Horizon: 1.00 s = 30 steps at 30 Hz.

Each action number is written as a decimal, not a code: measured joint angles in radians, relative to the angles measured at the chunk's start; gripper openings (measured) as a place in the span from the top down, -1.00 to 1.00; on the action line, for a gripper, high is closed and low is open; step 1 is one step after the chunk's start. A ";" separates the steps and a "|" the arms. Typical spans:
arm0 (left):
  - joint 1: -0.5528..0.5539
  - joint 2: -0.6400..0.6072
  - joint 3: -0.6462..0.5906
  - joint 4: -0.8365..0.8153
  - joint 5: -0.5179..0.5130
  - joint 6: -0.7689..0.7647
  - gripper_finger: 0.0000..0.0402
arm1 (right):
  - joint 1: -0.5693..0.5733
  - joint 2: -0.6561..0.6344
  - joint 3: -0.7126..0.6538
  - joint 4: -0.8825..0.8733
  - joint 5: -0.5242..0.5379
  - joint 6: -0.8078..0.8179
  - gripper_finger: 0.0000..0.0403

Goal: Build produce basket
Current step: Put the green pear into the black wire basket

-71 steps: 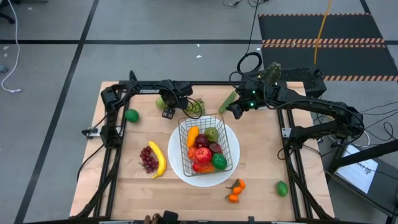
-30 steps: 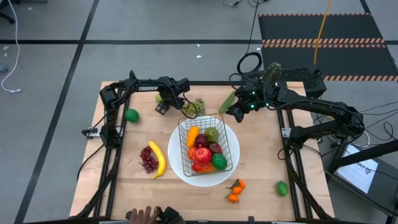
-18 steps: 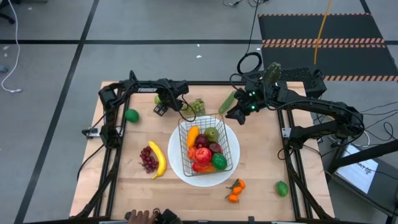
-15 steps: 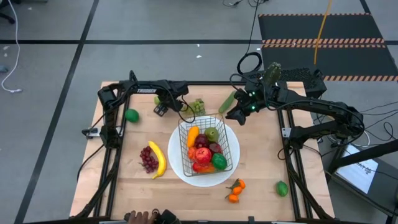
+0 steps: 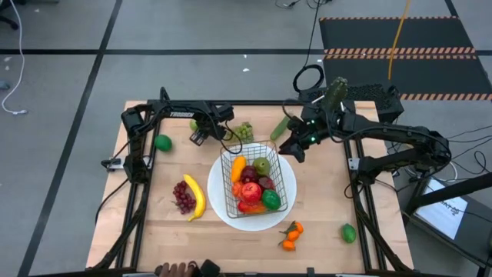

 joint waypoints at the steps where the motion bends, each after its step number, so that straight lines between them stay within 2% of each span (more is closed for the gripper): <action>1: 0.000 0.000 0.000 -0.001 0.000 -0.014 0.23 | 0.006 0.000 0.000 0.000 0.000 -0.003 0.32; 10: -0.019 -0.035 -0.003 -0.014 0.010 -0.157 0.21 | 0.027 0.000 0.000 0.000 0.000 -0.025 0.32; 16: -0.021 -0.097 -0.002 -0.002 0.117 -0.278 0.20 | 0.027 0.000 0.000 -0.002 0.000 -0.038 0.32; 26: -0.026 -0.107 -0.001 -0.001 0.121 -0.325 0.20 | 0.027 0.000 0.000 -0.042 0.000 -0.061 0.32; 30: -0.033 -0.107 0.031 -0.026 0.125 -0.389 0.20 | 0.027 0.000 0.000 -0.053 0.000 -0.066 0.32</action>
